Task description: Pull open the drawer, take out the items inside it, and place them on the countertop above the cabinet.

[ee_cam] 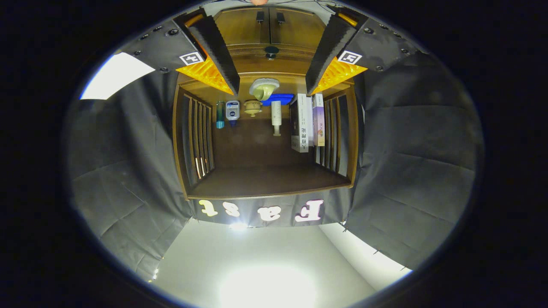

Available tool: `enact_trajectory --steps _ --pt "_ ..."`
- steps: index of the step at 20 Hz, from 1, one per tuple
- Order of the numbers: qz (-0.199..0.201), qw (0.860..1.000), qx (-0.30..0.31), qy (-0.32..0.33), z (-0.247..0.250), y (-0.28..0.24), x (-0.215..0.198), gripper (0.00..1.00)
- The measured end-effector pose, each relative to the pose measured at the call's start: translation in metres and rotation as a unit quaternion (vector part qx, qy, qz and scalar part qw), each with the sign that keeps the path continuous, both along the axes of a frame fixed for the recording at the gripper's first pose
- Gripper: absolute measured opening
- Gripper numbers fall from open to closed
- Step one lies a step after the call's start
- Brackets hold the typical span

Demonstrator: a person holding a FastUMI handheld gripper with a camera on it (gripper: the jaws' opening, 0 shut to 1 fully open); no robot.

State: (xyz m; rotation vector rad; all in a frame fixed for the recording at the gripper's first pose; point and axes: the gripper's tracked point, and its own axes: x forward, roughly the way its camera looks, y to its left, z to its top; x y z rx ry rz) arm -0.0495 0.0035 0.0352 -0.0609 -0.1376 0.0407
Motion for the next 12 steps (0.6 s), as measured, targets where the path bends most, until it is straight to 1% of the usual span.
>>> enact_trajectory --steps 8,12 --pt "0.016 1.0 0.007 0.017 -0.015 0.002 -0.011 0.98" --pt "0.017 1.0 0.013 0.018 -0.018 -0.002 -0.013 0.98"
